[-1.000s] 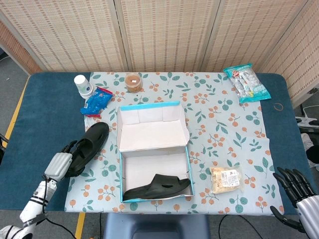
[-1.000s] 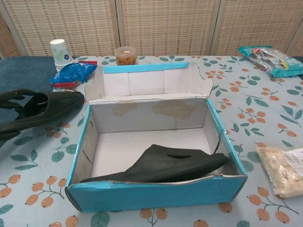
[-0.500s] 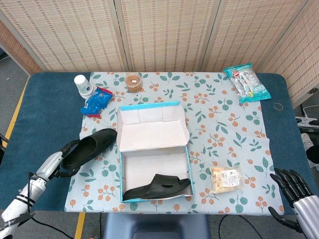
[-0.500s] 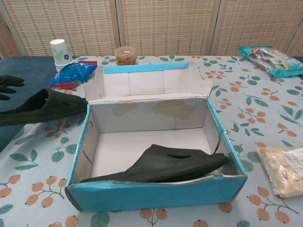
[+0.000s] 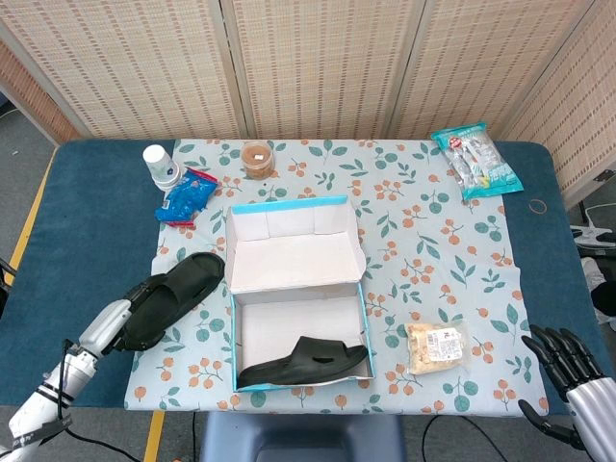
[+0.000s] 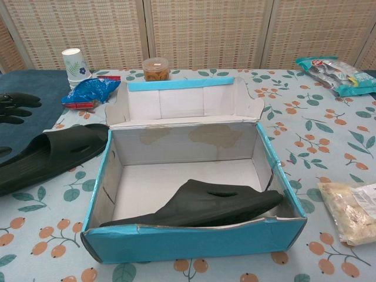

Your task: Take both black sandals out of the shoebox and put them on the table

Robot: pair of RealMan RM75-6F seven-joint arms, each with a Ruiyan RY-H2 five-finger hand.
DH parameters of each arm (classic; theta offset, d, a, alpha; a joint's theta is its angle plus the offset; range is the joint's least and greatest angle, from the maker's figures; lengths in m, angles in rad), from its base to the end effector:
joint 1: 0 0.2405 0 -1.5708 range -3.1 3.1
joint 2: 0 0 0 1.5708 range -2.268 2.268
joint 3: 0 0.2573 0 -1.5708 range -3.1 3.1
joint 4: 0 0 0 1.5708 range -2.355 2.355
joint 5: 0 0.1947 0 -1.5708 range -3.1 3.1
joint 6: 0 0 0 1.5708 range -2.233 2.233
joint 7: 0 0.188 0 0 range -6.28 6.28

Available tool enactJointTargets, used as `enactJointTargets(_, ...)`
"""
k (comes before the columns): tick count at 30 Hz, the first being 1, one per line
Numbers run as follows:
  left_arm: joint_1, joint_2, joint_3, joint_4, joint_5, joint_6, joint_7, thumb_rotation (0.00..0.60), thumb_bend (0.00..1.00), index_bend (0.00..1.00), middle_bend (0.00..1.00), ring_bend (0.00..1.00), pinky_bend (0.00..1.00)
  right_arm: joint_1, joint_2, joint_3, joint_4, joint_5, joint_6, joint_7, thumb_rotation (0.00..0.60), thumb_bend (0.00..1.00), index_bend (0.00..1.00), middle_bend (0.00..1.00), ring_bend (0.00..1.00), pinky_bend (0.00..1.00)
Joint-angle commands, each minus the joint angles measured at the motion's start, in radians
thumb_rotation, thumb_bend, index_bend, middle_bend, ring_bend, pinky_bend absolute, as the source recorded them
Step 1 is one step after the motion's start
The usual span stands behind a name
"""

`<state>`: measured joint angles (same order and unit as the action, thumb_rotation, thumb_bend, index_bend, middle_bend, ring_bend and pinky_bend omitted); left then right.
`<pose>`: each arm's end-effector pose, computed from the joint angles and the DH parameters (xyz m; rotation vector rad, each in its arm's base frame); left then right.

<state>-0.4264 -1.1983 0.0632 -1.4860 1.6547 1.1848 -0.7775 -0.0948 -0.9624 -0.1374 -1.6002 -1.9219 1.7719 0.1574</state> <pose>-0.2518 0.2862 0.0798 -1.6361 -1.6037 -1.2766 -0.2698 -0.1251 0.2031 1.5955 -0.8687 1.0716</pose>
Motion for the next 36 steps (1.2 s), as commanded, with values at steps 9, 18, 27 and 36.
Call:
enactJointTargets(9,-0.075,0.109,0.042,-0.427,0.209,0.025,0.126,0.600,0.36,0.00,0.00,0.00,0.07,0.011,-0.006,-0.006,-0.009,-0.010,-0.032,-0.026,0.555,0.20,0.00,0.00,0.00,0.00)
enactJointTargets(18,-0.172,-0.086,-0.105,-0.504,-0.114,-0.208,0.585,0.600,0.36,0.00,0.00,0.00,0.08,0.023,-0.009,-0.006,-0.016,-0.002,-0.062,-0.036,0.553,0.20,0.00,0.00,0.00,0.00)
enactJointTargets(27,-0.256,-0.249,-0.177,-0.529,-0.453,-0.284,0.867,0.600,0.36,0.00,0.00,0.00,0.08,0.024,-0.005,-0.006,-0.014,0.005,-0.059,-0.024,0.554,0.20,0.00,0.00,0.00,0.00)
enactJointTargets(36,-0.324,-0.383,-0.178,-0.516,-0.595,-0.268,1.033,0.600,0.35,0.00,0.00,0.00,0.08,0.033,-0.003,-0.017,-0.013,-0.015,-0.072,-0.025,0.554,0.20,0.00,0.00,0.00,0.00)
